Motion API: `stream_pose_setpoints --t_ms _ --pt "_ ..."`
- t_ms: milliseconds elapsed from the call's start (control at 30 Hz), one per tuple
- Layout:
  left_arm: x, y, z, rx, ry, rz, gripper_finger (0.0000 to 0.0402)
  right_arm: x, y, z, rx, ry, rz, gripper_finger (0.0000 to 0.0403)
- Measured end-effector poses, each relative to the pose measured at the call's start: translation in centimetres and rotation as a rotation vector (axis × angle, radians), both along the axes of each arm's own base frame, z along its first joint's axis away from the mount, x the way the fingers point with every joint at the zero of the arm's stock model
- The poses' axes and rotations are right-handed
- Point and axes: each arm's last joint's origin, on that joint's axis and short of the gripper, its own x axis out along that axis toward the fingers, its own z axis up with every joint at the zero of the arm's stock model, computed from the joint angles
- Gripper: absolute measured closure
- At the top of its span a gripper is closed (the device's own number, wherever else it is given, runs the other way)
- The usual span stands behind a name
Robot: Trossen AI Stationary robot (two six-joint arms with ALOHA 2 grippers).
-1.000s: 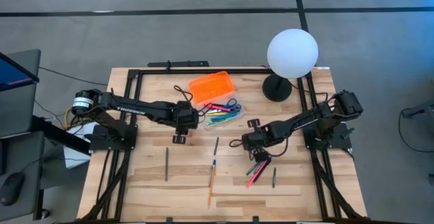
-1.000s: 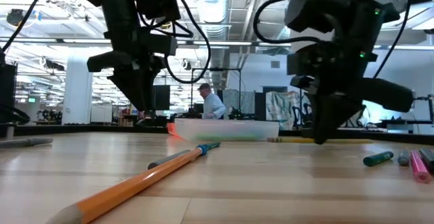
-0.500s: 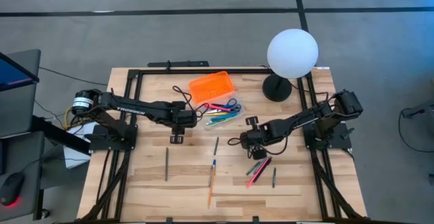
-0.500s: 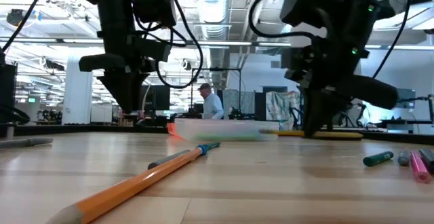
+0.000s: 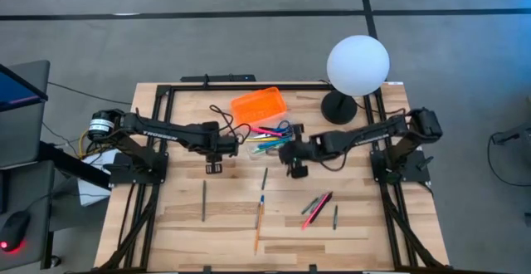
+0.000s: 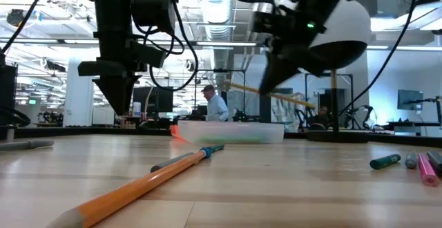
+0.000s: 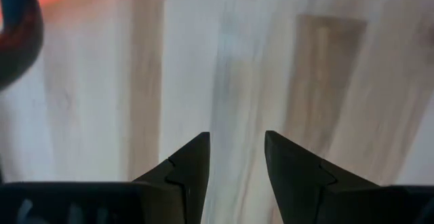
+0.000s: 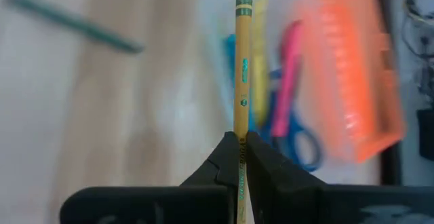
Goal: Pick & place school supplies into a supply box
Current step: Put the yellow pencil into the supply box
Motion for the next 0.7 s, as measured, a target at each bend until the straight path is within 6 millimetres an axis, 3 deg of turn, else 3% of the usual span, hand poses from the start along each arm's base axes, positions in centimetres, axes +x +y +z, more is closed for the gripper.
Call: stream_pose_setpoints --t_ms 200,367,700 --pt "-0.7 -0.3 0.0 0.13 0.042 0.06 0.0265 1.2 -4.1 1.3 0.001 -0.123 -0.106 0.0403" --pt "-1.9 -0.8 -1.5 0.2 0.092 0.061 0.0265 1.4 -7.3 1.7 0.047 -0.211 -0.197 0.0403" --pt "-4.1 -1.3 -3.7 0.314 0.156 0.083 0.0265 1.7 -9.6 1.8 0.162 -0.309 -0.255 0.0403"
